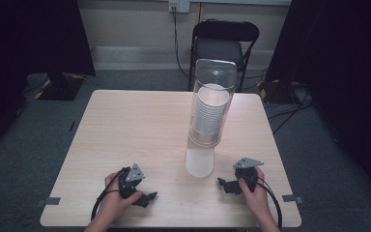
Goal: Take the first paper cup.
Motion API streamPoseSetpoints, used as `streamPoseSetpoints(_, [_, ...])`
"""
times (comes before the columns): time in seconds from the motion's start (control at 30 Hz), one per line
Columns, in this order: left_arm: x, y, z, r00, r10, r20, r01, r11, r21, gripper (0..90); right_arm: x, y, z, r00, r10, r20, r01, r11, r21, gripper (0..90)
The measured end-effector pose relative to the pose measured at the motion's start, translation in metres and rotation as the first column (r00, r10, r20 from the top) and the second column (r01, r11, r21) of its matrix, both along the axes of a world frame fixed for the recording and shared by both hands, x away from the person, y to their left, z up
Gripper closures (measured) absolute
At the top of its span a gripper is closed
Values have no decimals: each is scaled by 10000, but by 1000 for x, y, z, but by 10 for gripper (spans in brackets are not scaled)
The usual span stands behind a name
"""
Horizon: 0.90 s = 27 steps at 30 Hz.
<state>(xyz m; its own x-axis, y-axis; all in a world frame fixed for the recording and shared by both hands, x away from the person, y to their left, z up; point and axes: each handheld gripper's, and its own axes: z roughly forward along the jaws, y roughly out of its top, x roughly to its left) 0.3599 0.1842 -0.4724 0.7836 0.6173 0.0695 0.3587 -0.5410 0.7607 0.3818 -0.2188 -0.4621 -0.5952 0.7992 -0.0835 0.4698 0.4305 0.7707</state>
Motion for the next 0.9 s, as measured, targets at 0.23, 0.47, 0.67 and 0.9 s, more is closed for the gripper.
streamPoseSetpoints(0.23, [0,0,0,10000,15,-2,-15,10000,3,0,0,0,0,10000,-46,-30,46,10000,-29,73])
streamPoseSetpoints(0.47, [0,0,1,10000,40,-35,-39,9999,132,0,-2,2,0,9996,-291,-15,291,9996,-2,72])
streamPoseSetpoints(0.67, [0,0,1,10000,69,1,-69,9999,117,0,-2,3,0,9993,-376,13,376,9993,32,92])
streamPoseSetpoints(0.9, [0,0,1,10000,46,-36,-45,9999,131,0,-1,6,11,9988,-279,415,254,9980,577,148])
